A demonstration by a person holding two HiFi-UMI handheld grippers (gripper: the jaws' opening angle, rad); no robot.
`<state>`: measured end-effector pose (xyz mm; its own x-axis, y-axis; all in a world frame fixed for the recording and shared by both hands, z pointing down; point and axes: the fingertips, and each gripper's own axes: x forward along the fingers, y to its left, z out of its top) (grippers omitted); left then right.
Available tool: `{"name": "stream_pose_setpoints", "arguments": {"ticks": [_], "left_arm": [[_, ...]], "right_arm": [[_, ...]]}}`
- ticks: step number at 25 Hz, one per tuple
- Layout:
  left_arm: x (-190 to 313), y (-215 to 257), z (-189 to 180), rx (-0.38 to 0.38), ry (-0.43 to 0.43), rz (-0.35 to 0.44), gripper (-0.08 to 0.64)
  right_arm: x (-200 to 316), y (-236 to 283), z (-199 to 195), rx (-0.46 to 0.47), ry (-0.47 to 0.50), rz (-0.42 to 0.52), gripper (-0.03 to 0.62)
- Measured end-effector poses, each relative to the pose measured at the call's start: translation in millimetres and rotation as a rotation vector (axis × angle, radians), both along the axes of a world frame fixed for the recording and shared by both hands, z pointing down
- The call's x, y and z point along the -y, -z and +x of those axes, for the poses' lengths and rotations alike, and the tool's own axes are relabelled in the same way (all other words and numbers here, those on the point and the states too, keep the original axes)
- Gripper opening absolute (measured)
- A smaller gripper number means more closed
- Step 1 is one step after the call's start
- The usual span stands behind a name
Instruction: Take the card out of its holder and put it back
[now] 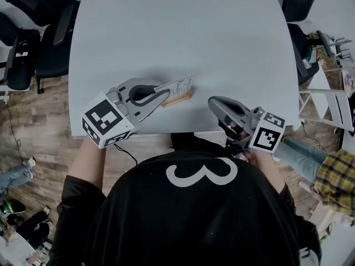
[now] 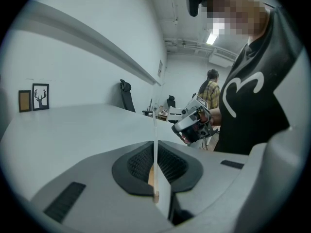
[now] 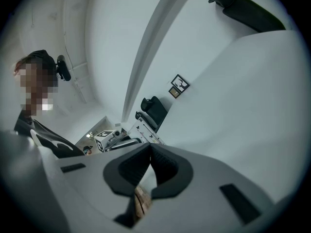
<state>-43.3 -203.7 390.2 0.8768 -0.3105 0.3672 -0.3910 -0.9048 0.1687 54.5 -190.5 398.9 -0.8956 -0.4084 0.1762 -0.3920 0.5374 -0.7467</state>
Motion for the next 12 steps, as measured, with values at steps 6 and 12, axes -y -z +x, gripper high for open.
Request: {"name": "stream_pose_setpoints", "arguments": {"ticks": [6, 12], "left_arm": [[3.6, -1.9, 0.8, -0.003, 0.002, 0.003, 0.025], [0.4, -10.6, 2.5, 0.027, -0.015, 0.001, 0.025]], "right_arm": [[-1.1, -1.3, 0.3, -0.003, 0.001, -0.006, 0.009], [-0.9, -0.1, -0.3, -0.004, 0.002, -0.01, 0.009]]}}
